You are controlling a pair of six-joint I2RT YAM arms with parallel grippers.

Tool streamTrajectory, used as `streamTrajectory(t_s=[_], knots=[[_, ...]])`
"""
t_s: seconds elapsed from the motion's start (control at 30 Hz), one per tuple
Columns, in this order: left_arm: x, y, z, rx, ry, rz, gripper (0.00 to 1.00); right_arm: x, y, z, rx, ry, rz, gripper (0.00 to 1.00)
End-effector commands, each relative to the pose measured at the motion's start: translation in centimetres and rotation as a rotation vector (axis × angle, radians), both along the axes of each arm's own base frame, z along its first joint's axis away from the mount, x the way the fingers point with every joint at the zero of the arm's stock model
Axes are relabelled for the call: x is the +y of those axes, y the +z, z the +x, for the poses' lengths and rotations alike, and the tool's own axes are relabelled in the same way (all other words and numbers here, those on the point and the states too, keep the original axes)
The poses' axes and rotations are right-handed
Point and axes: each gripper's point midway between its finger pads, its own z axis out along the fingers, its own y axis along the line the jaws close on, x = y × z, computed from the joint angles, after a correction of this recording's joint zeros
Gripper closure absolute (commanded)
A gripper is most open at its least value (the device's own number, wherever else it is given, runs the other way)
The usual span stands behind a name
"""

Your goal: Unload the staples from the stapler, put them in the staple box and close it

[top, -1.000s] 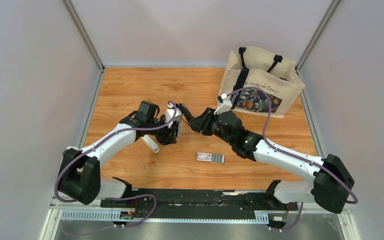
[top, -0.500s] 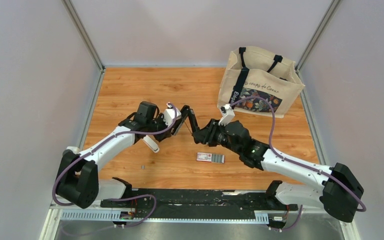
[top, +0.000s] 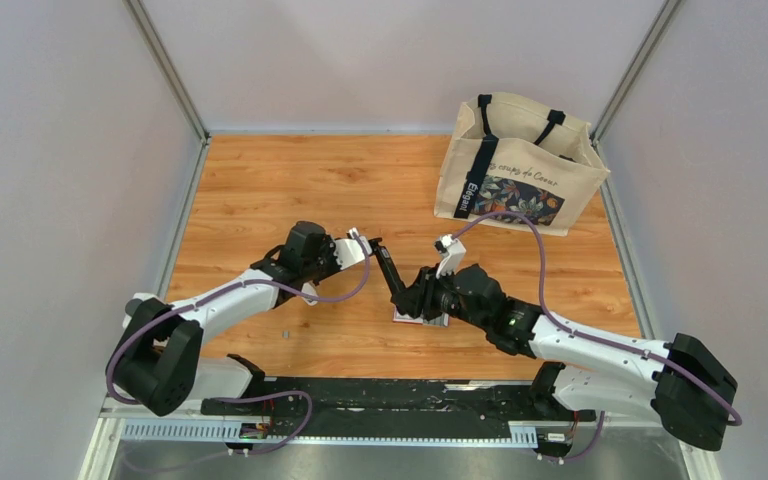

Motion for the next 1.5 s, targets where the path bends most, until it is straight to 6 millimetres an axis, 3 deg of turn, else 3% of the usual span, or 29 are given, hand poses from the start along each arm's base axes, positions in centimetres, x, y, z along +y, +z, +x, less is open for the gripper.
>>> streamTrajectory(t_s=[0.0, 0.43, 0.63, 0.7, 0.73, 0.77, 0.8, 0.83, 0.87, 0.9, 0.93, 1.1, 1.27, 1.37, 1.47], knots=[[0.3, 4.1, 4.3, -0.283, 0.029, 0.067, 1.0, 0.1, -0.9, -0.6, -0.04, 0.027, -0.041, 1.0], [0.5, 4.0, 5.6, -0.451, 0.016, 0.172, 1.0, -1.9, -4.6, -2.1, 0.007, 0.008, -0.109, 1.0], [0.2, 3.6, 5.2, -0.416, 0.032, 0.151, 1.0, -1.7, -3.6, -1.6, -0.021, -0.006, -0.106, 1.0], [-0.5, 5.3, 5.2, -0.397, 0.039, 0.105, 1.0, -1.5, -1.9, -0.5, -0.056, -0.036, -0.108, 1.0], [-0.6, 4.1, 4.1, -0.297, 0.029, 0.092, 1.0, -1.5, -1.0, 0.2, -0.083, -0.054, -0.118, 1.0], [-1.4, 5.8, 4.1, -0.288, 0.024, 0.047, 1.0, -1.2, 0.7, 1.0, -0.11, -0.071, -0.112, 1.0], [-1.8, 5.9, 3.4, -0.244, 0.005, 0.026, 0.99, -1.2, 1.7, 1.9, -0.13, -0.099, -0.116, 1.0], [-2.4, 4.8, 1.5, -0.133, -0.03, -0.009, 0.98, -1.4, 2.5, 2.9, -0.148, -0.128, -0.121, 1.0], [-3.0, 6.0, 0.9, -0.118, -0.052, -0.051, 0.96, -1.6, 3.2, 3.7, -0.157, -0.146, -0.126, 1.0], [-3.5, 6.1, 0.1, -0.078, -0.078, -0.074, 0.96, -1.2, 5.3, 4.9, -0.182, -0.178, -0.104, 1.0], [-4.1, 5.4, -1.9, 0.016, -0.125, -0.104, 0.95, -1.7, 6.2, 6.2, -0.195, -0.211, -0.1, 1.0], [-4.3, 5.9, -4.6, 0.117, -0.16, -0.15, 0.94, -1.0, 11.1, 10.5, -0.264, -0.252, -0.07, 1.0], [-4.7, 6.0, -7.1, 0.202, -0.238, -0.174, 0.94, 0.1, 11.9, 12.8, -0.282, -0.252, -0.091, 1.0], [-5.1, 6.8, -8.8, 0.275, -0.271, -0.202, 0.93, 0.7, 10.8, 14.3, -0.267, -0.256, -0.12, 1.0], [-5.3, 7.9, -11.0, 0.343, -0.335, -0.233, 0.8, 0.9, 9.9, 15.8, -0.252, -0.264, -0.136, 1.0]])
